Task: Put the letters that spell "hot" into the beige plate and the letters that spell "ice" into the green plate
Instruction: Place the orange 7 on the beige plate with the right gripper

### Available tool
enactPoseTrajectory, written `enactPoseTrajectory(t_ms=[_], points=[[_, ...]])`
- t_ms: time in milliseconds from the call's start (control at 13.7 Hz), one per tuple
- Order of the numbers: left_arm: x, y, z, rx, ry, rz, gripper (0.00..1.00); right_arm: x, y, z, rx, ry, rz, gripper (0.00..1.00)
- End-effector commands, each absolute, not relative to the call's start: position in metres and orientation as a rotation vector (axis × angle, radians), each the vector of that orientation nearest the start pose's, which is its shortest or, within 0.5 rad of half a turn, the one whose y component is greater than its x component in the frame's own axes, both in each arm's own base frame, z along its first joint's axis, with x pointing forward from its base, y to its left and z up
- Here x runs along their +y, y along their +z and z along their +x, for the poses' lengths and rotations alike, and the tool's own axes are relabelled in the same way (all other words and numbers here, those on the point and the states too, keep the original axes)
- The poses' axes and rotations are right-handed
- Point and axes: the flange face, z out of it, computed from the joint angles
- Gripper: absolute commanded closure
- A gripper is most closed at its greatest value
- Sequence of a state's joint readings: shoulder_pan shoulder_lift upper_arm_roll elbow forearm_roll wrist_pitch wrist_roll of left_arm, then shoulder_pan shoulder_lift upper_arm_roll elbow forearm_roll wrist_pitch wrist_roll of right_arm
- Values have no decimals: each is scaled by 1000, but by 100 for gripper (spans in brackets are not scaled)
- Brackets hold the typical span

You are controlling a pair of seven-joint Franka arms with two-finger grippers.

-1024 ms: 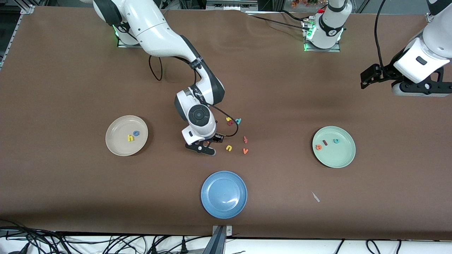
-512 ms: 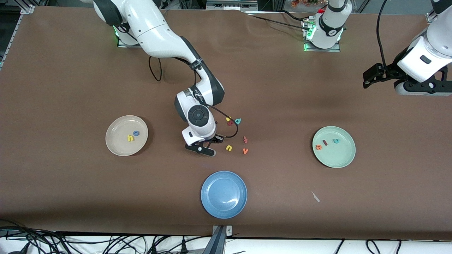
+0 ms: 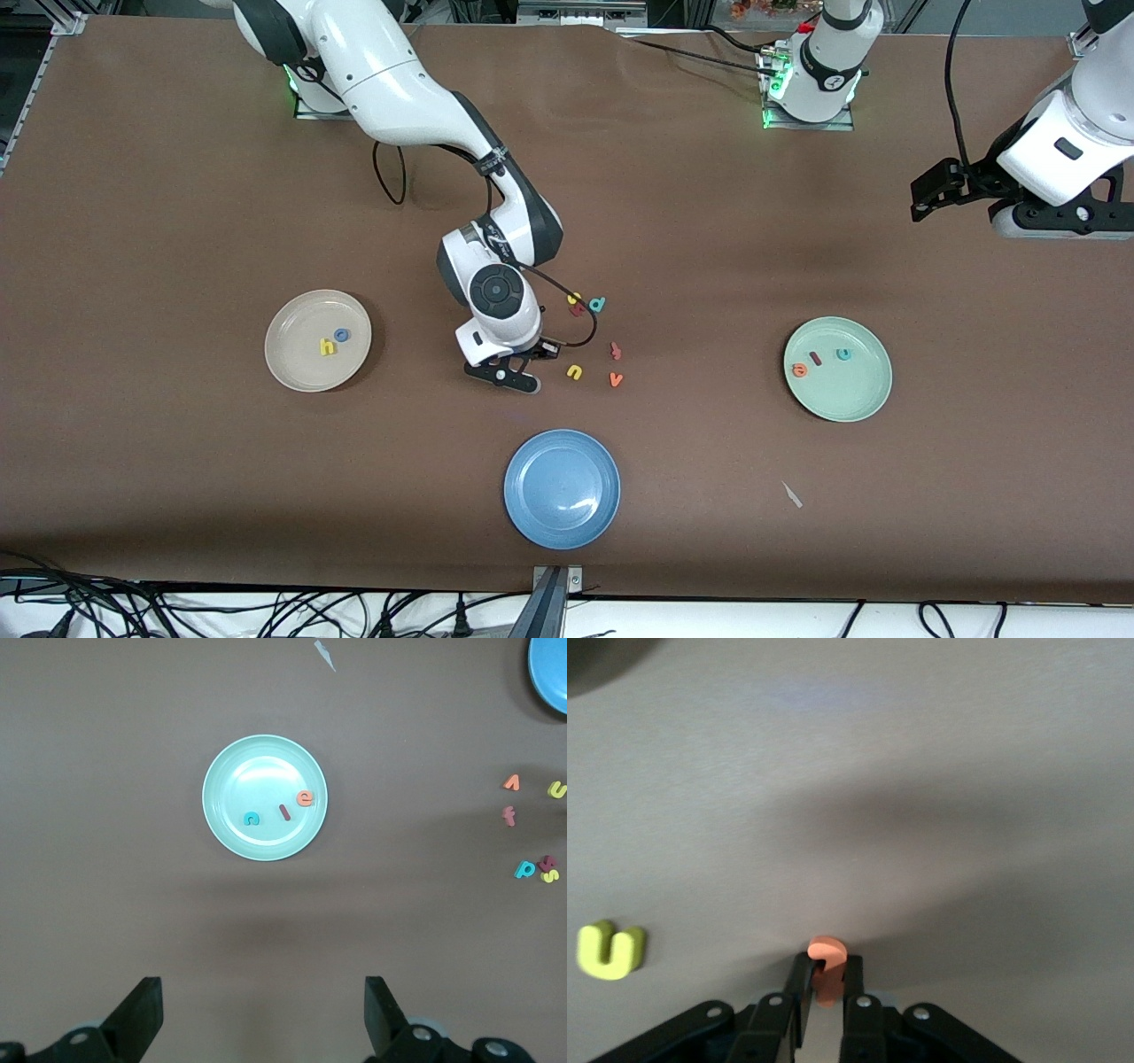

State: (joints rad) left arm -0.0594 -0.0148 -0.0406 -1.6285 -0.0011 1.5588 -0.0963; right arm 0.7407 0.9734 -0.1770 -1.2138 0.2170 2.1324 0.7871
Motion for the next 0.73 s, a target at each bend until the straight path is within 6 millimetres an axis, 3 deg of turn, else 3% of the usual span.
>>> enactPoseTrajectory(t_ms=[0,220,512,659], points=[[-57,614,546,22,76,-3148,0,399,225,632,280,212,-3127,97],[-56,614,546,17,79,-3148,0,341,239,633,143,280,-3191,100],[-58,615,546,24,76,-3147,0,237,257,627,-50,273,-3201,100],[-59,615,546,29,76,-3146,0,186,256,622,-134,277,-3200,100]])
